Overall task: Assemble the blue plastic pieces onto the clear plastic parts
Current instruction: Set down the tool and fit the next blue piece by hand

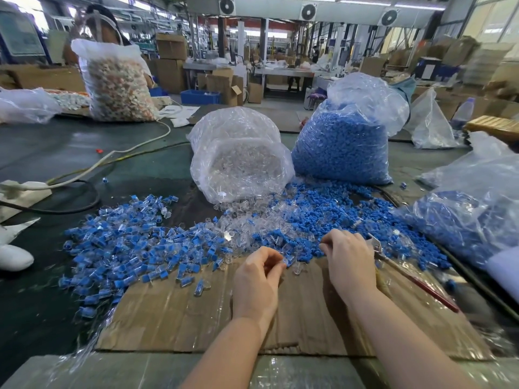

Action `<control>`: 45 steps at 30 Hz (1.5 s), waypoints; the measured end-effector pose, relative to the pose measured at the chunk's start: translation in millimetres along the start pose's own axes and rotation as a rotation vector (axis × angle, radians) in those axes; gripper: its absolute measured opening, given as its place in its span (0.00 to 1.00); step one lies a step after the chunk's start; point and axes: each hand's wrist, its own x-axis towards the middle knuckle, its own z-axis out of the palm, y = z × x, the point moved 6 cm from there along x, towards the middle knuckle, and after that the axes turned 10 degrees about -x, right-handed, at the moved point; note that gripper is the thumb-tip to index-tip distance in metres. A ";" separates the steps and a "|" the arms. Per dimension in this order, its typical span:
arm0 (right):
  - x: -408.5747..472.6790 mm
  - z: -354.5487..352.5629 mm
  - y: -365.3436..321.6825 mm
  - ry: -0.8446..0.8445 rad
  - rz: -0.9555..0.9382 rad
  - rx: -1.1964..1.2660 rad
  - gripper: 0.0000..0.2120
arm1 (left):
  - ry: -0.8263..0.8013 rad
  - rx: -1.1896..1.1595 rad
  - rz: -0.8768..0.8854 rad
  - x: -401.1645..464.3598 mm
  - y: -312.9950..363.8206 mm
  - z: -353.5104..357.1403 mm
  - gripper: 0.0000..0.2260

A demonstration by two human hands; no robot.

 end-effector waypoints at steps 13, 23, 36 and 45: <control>-49.2 -5.0 -23.4 0.068 -0.071 0.580 0.05 | 0.000 -0.229 -0.086 3.1 -6.0 -1.9 0.12; -55.7 -13.4 -32.4 0.142 -0.204 0.434 0.04 | -0.100 -0.170 -0.077 1.7 -3.4 1.8 0.11; -57.2 -12.5 -36.0 0.151 -0.249 0.383 0.07 | -0.152 -0.102 -0.060 0.4 -0.1 3.1 0.09; -55.5 -9.9 -33.9 0.108 -0.252 0.426 0.06 | -0.135 -0.191 -0.091 1.7 -0.2 1.9 0.10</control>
